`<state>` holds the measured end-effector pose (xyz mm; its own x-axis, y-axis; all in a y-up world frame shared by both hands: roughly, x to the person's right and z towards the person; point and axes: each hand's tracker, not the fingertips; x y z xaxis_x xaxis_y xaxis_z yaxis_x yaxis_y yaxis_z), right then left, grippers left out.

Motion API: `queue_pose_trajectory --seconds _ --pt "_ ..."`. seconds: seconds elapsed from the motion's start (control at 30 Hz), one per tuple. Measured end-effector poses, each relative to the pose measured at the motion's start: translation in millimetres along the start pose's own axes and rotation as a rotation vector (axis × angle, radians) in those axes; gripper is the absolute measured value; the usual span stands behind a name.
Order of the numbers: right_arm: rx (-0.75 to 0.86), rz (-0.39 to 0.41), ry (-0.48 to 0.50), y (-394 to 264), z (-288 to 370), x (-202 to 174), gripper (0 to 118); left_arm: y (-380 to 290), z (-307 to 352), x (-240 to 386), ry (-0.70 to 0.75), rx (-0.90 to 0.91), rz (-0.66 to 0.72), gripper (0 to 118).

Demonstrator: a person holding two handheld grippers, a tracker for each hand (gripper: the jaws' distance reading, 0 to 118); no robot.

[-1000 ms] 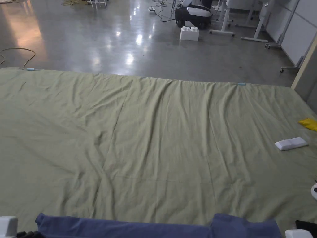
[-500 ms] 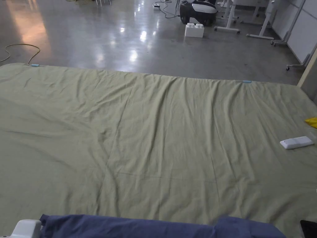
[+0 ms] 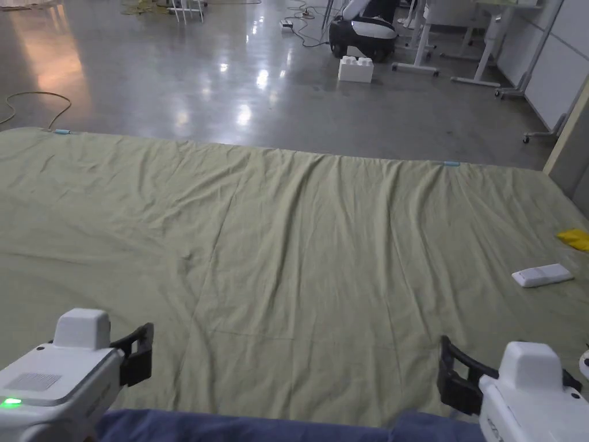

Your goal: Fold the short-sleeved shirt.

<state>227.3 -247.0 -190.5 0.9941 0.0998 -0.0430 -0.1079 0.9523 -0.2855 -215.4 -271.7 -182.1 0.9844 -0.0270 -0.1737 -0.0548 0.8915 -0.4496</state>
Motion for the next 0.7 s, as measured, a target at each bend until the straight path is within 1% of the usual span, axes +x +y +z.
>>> queue_pose_trajectory --seconds 0.07,0.1,0.17,0.2,0.23,0.27,0.3,0.33,0.37,0.4,0.43,0.47,0.5,0.57,0.63,0.67,0.7 --pt "0.060 -0.022 0.009 9 -1 -13 92 11 5 15 0.019 0.065 -0.013 54" --pt "0.089 -0.025 0.002 15 -2 -20 90 16 7 21 0.023 0.090 -0.012 50" --pt "0.144 -0.036 -0.002 24 -5 -32 83 26 10 30 0.029 0.114 0.004 35" --pt "0.161 -0.043 -0.011 29 -5 -37 77 30 12 34 0.038 0.126 0.018 21" --pt "0.191 -0.053 -0.008 34 -6 -41 70 34 14 37 0.038 0.158 0.034 17" --pt "0.210 -0.059 -0.003 40 -6 -45 59 37 16 38 0.029 0.187 0.047 17" --pt "0.225 -0.064 -0.001 44 -6 -49 42 41 17 40 0.022 0.206 0.054 13" --pt "0.242 -0.058 0.000 47 -6 -52 29 43 19 42 0.025 0.213 0.050 8" --pt "0.256 -0.049 -0.012 51 -6 -55 18 45 22 44 0.044 0.241 0.043 8" --pt "0.279 -0.031 -0.039 54 -5 -59 12 47 24 45 0.049 0.268 0.038 6" --pt "0.315 0.015 -0.051 60 -4 -62 10 49 26 45 0.049 0.288 0.043 6" --pt "0.271 -0.024 -0.039 61 -7 -63 6 50 30 45 0.048 0.327 0.056 6" --pt "0.273 -0.018 -0.040 64 -8 -64 3 50 33 45 0.043 0.352 0.054 6" --pt "0.260 -0.057 -0.024 64 -10 -63 3 52 36 45 0.054 0.358 0.032 6" --pt "0.261 -0.052 -0.030 64 -8 -65 3 52 37 44 0.050 0.363 0.018 6" --pt "0.283 -0.027 -0.034 65 -7 -66 3 51 37 42 0.039 0.364 0.009 6" --pt "0.271 -0.034 -0.031 65 -8 -66 3 51 37 40 0.043 0.365 -0.001 6"
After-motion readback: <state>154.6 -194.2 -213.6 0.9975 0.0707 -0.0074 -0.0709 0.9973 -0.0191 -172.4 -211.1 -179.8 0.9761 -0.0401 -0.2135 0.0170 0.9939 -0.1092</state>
